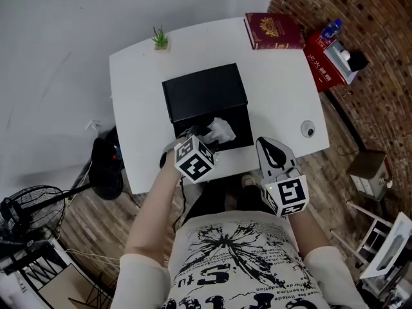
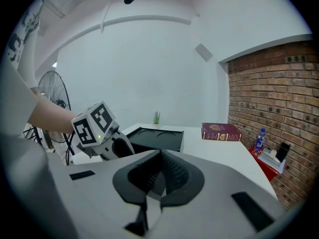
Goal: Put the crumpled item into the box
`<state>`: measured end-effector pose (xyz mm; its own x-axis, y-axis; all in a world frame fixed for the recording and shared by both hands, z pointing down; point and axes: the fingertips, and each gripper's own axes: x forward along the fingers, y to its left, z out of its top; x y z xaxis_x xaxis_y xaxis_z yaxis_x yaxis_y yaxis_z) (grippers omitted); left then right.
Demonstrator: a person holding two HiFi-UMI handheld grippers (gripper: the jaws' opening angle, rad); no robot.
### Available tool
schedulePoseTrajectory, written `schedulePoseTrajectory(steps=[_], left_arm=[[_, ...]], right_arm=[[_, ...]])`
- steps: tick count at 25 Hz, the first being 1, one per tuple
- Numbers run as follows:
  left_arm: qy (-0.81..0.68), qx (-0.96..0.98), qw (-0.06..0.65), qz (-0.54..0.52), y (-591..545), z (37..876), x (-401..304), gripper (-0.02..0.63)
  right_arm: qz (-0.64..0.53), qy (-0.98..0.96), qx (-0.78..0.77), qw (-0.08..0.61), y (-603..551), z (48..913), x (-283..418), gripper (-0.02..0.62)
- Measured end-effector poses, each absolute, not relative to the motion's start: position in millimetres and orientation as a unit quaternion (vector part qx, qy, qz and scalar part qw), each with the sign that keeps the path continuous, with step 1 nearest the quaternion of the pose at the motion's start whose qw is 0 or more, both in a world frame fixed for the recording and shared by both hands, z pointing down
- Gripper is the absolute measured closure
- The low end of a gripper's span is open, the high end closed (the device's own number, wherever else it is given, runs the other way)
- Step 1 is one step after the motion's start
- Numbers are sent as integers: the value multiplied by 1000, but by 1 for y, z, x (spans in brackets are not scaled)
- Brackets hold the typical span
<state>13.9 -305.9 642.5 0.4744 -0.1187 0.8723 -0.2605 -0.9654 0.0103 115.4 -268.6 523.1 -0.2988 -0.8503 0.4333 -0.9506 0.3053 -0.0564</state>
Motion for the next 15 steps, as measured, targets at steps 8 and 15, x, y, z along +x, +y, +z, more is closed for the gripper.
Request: schedulePoseTrajectory(steps=[8, 15], left_arm=[[-193, 886, 60, 418, -307, 579, 2, 496], [-282, 902, 54, 321, -298, 511, -17, 558]], right_arm=[[133, -800, 568, 137, -263, 490, 111, 581], [94, -820, 552, 117, -261, 450, 104, 581]])
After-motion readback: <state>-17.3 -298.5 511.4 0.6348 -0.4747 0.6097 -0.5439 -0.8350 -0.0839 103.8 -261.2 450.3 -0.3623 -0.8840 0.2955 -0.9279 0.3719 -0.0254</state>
